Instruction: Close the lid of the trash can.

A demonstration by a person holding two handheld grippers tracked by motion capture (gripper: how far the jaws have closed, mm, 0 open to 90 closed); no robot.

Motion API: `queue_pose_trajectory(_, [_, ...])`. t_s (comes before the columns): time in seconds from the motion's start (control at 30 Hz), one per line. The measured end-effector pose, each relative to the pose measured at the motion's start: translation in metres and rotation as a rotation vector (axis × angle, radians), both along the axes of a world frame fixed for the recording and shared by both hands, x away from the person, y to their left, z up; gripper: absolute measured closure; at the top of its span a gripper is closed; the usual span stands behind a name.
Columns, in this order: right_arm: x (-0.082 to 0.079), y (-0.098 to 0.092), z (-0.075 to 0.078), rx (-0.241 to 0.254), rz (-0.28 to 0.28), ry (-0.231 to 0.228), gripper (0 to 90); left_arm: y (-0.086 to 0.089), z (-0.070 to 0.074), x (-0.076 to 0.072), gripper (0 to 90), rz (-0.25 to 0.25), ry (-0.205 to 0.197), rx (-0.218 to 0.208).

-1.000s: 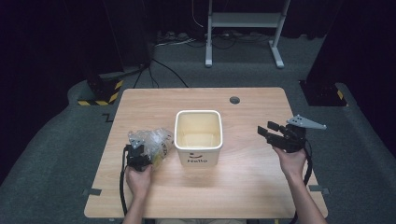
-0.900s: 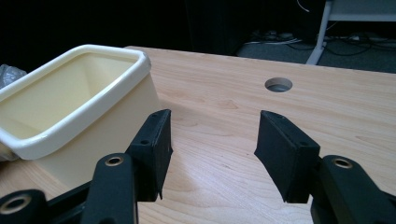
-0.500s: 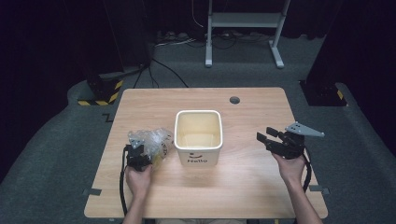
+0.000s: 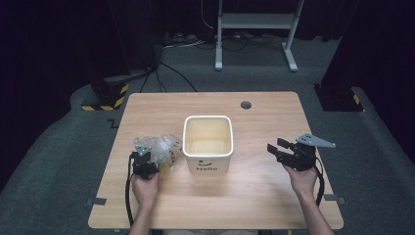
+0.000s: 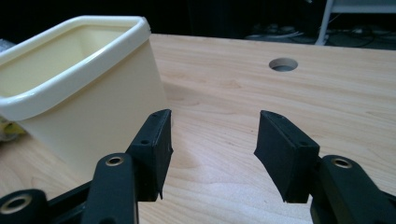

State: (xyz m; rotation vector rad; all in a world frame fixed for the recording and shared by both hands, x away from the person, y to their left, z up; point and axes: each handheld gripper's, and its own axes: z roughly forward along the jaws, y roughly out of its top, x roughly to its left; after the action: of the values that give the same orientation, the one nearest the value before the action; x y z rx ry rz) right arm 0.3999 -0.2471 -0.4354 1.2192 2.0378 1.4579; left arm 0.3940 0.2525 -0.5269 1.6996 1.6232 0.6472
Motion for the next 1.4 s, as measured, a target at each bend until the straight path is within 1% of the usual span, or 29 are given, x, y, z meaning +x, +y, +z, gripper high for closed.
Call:
queue_pose_trajectory(0.07, [-0.002,-0.001,-0.002,0.009,-0.012,-0.018,46.3,0.000,0.000,0.000,33.1,0.000,-0.001,0.001])
queue_pose_trajectory(0.1, [-0.002,0.000,-0.003,0.011,-0.013,-0.017,46.3,0.000,0.000,0.000,33.2,0.000,0.000,-0.001])
queue_pose_trajectory(0.2, [-0.003,0.002,-0.008,-0.008,-0.018,-0.018,46.4,0.001,0.000,0.000,33.1,-0.003,0.001,0.003])
queue_pose_trajectory(0.4, [-0.004,0.002,-0.015,-0.010,-0.024,-0.005,46.4,0.001,0.000,0.000,33.1,-0.003,0.001,0.002])
queue_pose_trajectory(0.6, [-0.002,0.002,-0.024,-0.003,-0.023,0.001,46.4,0.000,0.000,0.000,33.1,-0.002,0.000,0.002])
queue_pose_trajectory(0.67, [-0.002,0.002,-0.026,0.002,-0.021,0.010,46.3,0.000,0.000,0.000,33.1,-0.002,0.000,0.002])
queue_pose_trajectory(0.8, [-0.003,0.003,-0.026,-0.001,-0.025,0.001,47.4,-0.001,0.000,0.000,33.2,-0.003,0.002,0.010])
queue_pose_trajectory(0.9, [0.000,0.004,-0.028,-0.019,-0.032,0.015,47.9,0.000,0.000,0.000,33.2,0.000,0.000,0.000])
queue_pose_trajectory(1.13, [0.002,0.009,-0.032,-0.040,-0.026,0.032,48.1,0.000,0.000,0.000,33.2,-0.001,-0.002,0.001])
queue_pose_trajectory(1.3, [0.004,0.010,-0.035,-0.042,-0.017,0.041,48.2,0.000,0.000,0.000,33.2,-0.001,0.000,0.003])
queue_pose_trajectory(1.4, [0.007,0.010,-0.038,-0.029,-0.011,0.059,48.1,0.000,0.000,0.000,33.4,0.000,0.000,0.000])
